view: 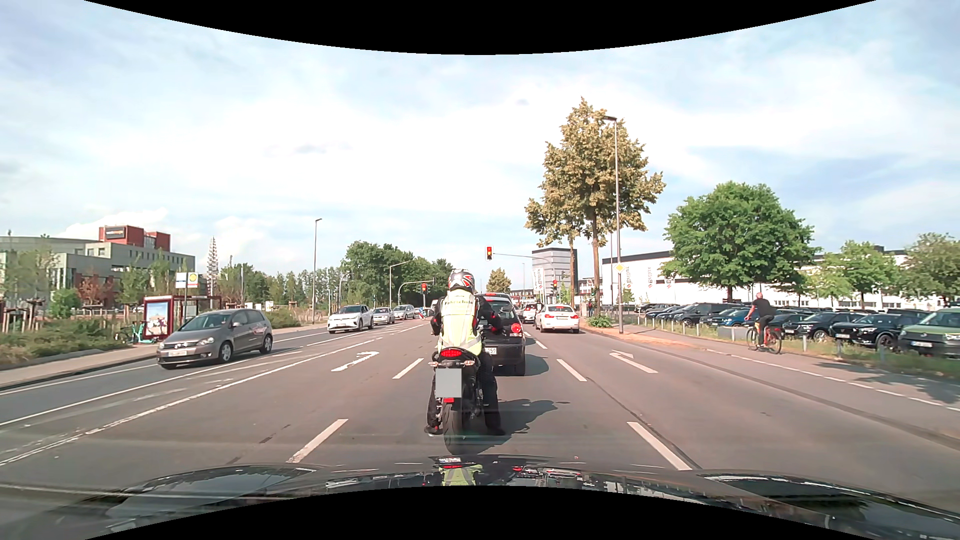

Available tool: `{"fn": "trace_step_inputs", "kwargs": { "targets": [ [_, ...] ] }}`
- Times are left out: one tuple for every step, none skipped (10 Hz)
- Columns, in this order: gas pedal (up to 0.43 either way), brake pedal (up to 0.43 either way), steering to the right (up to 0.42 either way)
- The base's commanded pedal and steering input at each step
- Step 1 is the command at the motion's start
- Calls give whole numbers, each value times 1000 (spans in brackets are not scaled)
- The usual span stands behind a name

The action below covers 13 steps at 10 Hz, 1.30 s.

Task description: Follow the waypoints while adhering to traffic rules and regulations

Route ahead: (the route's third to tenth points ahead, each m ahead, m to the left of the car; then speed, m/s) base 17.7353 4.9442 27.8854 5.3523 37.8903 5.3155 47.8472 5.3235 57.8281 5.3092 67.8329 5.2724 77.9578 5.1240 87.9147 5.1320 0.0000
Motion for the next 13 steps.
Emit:
{"fn": "trace_step_inputs", "kwargs": {
  "targets": [
    [0,0,-6],
    [0,0,-6],
    [0,0,-6],
    [0,0,-6],
    [0,0,-6],
    [0,0,-6],
    [0,0,-6],
    [0,0,-6],
    [0,0,-6],
    [0,0,-6],
    [0,0,-6],
    [0,0,-6],
    [0,0,-6]
  ]
}}
